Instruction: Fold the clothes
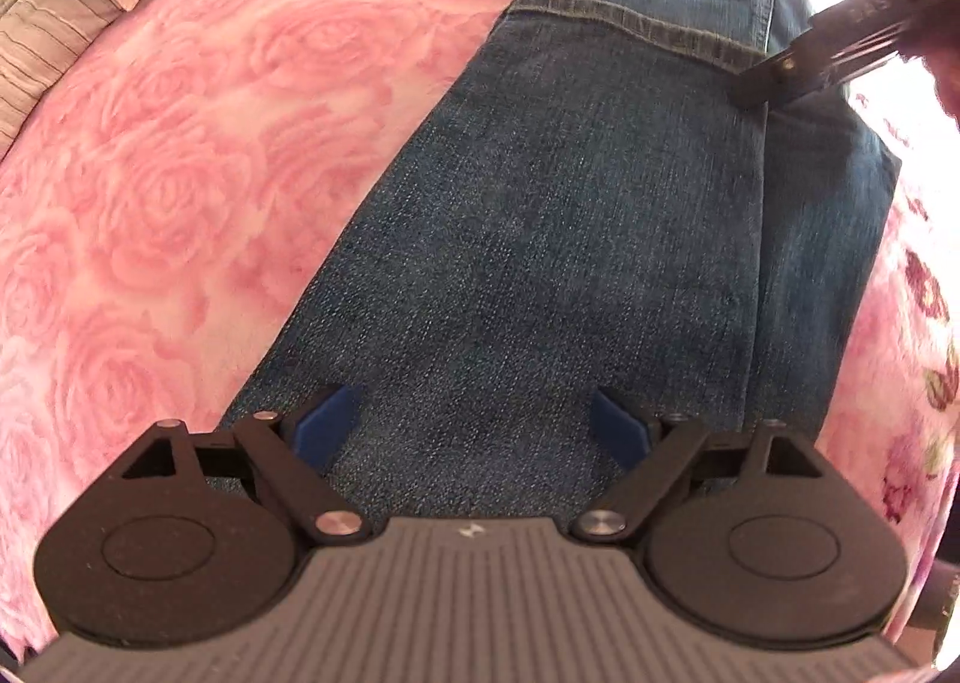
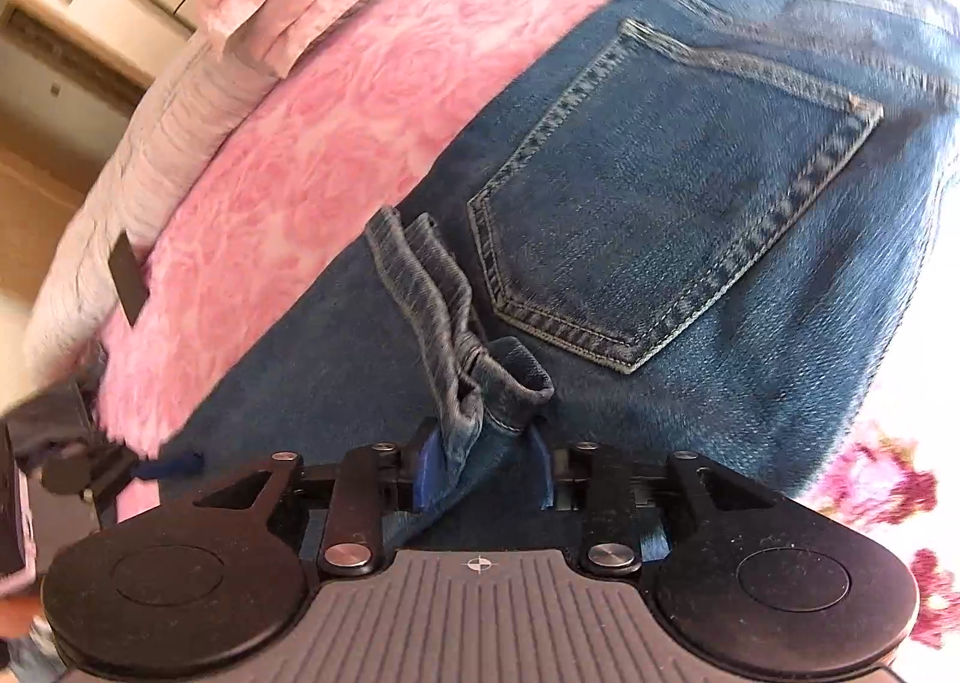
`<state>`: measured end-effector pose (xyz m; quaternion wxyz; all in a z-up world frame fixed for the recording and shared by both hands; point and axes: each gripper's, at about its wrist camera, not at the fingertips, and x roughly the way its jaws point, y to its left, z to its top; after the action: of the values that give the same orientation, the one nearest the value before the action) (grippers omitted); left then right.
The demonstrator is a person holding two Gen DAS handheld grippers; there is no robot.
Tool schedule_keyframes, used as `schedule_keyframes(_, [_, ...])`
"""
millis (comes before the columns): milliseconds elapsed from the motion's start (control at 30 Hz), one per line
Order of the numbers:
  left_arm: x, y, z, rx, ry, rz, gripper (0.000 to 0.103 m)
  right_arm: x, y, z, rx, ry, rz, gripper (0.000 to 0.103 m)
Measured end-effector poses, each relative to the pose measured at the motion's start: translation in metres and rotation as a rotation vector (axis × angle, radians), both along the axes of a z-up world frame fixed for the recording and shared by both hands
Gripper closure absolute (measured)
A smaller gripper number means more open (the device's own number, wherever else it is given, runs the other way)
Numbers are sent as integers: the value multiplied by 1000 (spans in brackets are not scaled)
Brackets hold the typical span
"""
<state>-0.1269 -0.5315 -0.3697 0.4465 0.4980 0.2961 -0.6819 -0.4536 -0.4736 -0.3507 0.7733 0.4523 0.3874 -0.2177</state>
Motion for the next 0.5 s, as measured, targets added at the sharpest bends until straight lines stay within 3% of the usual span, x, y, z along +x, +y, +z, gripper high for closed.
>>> schedule_keyframes(100, [7, 6, 12, -18, 39, 50, 19, -8, -4, -9, 67, -40, -74, 65])
schedule_keyframes(233, [18, 24, 26, -44, 41, 100, 19, -13, -2, -6, 66, -69, -132, 66])
schedule_keyframes(300, [26, 35, 32, -57, 32, 127, 20, -10, 3, 4, 24, -68, -137, 76])
schedule_keyframes(333, [30, 41, 36, -63, 27, 141, 20, -4, 10, 16, -26, -67, -106, 83])
schedule_keyframes(400, [39, 53, 42, -76, 17, 170, 20, 10, 24, 40, -130, -70, -34, 85])
schedule_keyframes(500, [56, 77, 55, -95, 6, 219, 20, 46, 66, 85, -299, -126, 177, 87])
